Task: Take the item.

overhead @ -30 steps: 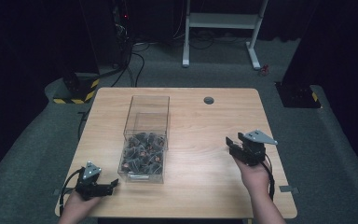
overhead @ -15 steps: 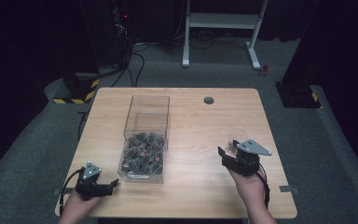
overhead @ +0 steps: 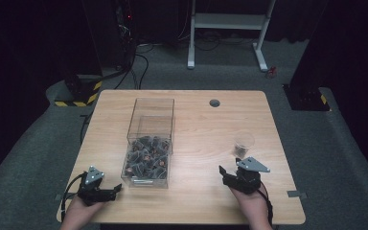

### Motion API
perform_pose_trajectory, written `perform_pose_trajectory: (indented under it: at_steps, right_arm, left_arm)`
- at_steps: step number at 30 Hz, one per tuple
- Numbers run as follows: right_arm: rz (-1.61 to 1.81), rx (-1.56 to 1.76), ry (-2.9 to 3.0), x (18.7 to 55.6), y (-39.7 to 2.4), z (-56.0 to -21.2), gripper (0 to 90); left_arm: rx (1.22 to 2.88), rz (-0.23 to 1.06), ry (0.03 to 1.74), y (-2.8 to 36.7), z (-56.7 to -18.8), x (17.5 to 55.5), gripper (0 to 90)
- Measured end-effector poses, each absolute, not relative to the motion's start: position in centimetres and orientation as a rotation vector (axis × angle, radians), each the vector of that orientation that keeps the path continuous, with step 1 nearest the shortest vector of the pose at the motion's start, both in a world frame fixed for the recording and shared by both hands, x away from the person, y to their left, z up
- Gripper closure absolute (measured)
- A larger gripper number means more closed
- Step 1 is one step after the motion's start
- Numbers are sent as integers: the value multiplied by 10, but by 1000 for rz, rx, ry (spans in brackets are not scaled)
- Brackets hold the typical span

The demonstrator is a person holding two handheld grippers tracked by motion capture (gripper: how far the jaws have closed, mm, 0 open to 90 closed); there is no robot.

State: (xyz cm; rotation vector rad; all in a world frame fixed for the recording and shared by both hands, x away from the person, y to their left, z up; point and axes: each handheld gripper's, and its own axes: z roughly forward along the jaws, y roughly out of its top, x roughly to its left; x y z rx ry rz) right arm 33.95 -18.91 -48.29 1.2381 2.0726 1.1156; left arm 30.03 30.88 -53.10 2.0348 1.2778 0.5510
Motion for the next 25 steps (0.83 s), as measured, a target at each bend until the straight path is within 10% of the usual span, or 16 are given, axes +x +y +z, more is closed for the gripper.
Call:
perform_pose_trajectory:
  at_steps: [25]
  right_arm:
    - [883, 1385, 2165, 341, -180, -525, 146]
  left_arm:
    - [2032, 555, 1277, 309, -531, 300, 69]
